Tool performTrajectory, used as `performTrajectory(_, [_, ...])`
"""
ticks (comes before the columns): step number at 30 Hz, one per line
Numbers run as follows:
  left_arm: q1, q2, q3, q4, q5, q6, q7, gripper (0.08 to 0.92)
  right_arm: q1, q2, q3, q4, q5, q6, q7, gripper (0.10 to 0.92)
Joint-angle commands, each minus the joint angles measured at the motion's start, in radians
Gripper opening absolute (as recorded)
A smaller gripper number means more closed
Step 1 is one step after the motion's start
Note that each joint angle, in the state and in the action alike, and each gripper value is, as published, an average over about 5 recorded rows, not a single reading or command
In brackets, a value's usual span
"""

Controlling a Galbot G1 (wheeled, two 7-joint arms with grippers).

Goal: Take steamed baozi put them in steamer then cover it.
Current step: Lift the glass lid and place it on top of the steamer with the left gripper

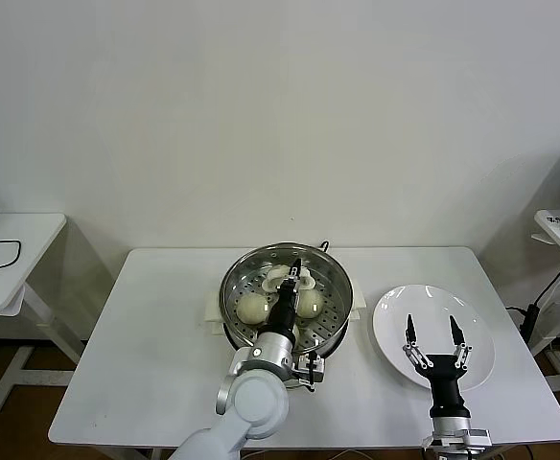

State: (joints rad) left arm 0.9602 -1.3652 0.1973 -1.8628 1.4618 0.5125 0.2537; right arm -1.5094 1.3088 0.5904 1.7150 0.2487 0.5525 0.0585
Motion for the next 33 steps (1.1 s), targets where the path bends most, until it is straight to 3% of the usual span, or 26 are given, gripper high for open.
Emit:
performTrajectory(1, [-0.001,-0.003,-0.001,0.008,-0.014,-0.001,-0.004,0.195,0.004,0.0,0.0,-0.004,-0.002,0.0,0.0,0.823])
performTrajectory(33, [0.02,-0.003,-0.036,0.016,-0.016,-0.03,-0.025,0.195,0.004,0.0,-0.005,-0.005,-0.017,0.009,-0.001,0.823])
